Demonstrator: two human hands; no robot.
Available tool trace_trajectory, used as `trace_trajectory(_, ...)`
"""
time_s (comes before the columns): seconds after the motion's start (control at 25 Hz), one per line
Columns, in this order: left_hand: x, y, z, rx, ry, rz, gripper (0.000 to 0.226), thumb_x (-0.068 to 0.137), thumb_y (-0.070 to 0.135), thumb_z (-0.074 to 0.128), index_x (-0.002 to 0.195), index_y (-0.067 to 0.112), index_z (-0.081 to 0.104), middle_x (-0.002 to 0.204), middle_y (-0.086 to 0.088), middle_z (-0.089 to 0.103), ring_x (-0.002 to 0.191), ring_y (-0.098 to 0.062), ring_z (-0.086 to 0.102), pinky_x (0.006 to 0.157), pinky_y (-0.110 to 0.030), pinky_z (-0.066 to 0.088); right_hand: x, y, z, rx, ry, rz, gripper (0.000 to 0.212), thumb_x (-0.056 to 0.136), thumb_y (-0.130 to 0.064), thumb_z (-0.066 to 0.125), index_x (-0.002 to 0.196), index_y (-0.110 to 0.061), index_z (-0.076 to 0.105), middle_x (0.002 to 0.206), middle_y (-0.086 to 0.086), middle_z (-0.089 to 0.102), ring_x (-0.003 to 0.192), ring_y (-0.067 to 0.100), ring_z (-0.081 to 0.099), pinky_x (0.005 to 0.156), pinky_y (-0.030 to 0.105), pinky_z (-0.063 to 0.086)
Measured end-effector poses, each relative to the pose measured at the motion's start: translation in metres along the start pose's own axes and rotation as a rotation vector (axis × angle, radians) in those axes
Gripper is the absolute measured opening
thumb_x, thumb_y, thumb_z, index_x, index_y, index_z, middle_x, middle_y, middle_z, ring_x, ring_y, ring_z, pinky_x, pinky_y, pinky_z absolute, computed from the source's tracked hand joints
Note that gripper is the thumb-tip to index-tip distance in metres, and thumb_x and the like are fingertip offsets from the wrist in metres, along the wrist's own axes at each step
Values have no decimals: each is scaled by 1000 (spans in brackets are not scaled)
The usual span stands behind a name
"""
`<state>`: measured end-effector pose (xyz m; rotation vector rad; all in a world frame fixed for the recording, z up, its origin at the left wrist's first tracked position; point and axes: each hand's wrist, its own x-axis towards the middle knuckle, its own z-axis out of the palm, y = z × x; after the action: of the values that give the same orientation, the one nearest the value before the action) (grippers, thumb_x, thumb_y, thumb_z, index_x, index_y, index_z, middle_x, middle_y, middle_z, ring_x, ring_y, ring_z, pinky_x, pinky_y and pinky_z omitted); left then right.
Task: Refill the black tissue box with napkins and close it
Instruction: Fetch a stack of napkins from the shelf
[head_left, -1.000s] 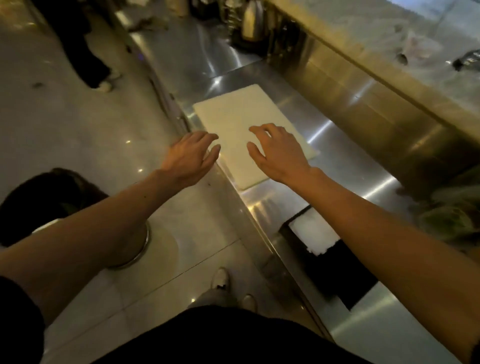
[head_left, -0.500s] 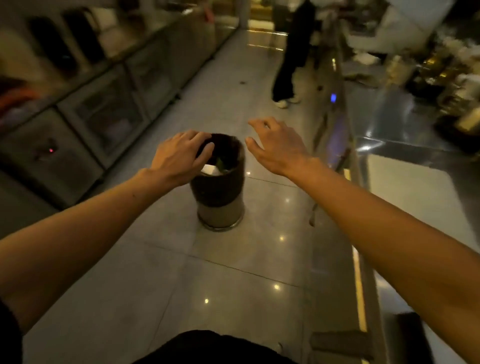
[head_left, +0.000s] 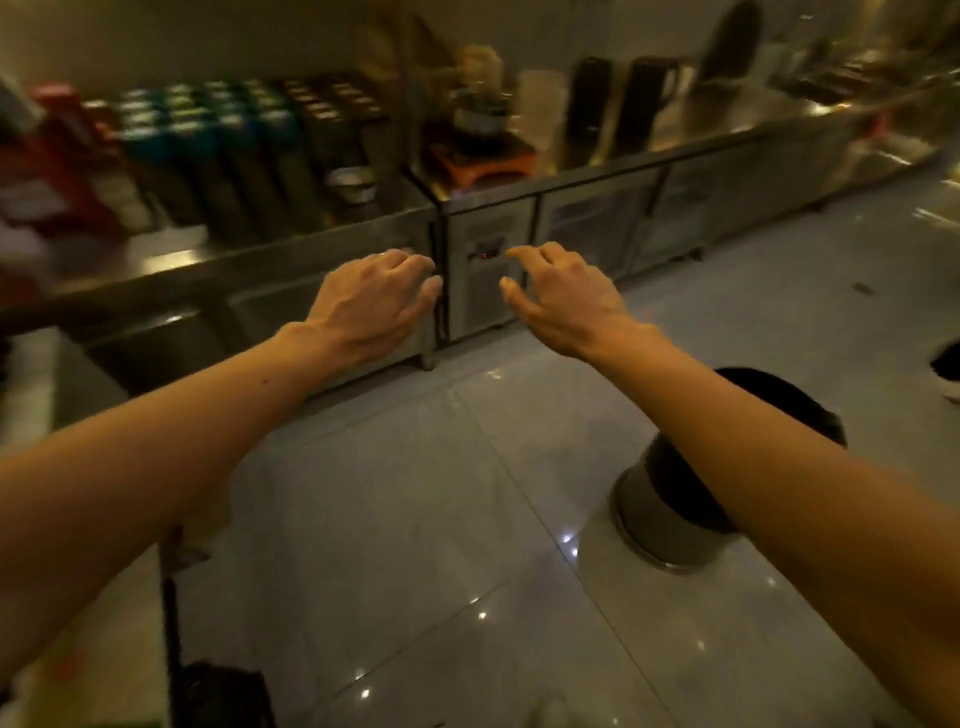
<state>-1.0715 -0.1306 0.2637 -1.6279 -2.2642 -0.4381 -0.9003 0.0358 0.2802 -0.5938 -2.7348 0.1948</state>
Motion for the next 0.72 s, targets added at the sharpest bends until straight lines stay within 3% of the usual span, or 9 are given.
trace_trajectory(0.16,-10,-101,-18,107,23,-195,59,96,55,20,127,19,56,123,-11,63,107,-32,61,82,-43,48,106,-67,41,55,-64,-226,50,98,-47,39,140,-20,41,133,14,51,117,36,52,89,48,46)
trace_trajectory(0.32,9,-172,-23,160,36,-326,55,97,53,24,126,20,56,121,-10,63,104,-33,62,80,-44,48,205,-101,68,96,-71,-366,51,98,-48,38,141,-20,41,134,14,51,117,36,53,89,48,46)
trace_trajectory(0.52,75,-242,-26,230,47,-494,55,96,56,23,128,24,54,125,-6,61,113,-30,59,84,-43,46,336,-107,80,157,-53,-515,50,98,-49,38,139,-21,42,131,13,53,114,36,54,87,48,47)
trace_trajectory(0.72,137,-310,-23,253,50,-557,56,96,59,19,126,27,53,122,-4,62,107,-26,60,82,-41,45,449,-110,85,186,-71,-568,45,98,-47,37,136,-23,45,130,13,52,115,35,52,89,48,45)
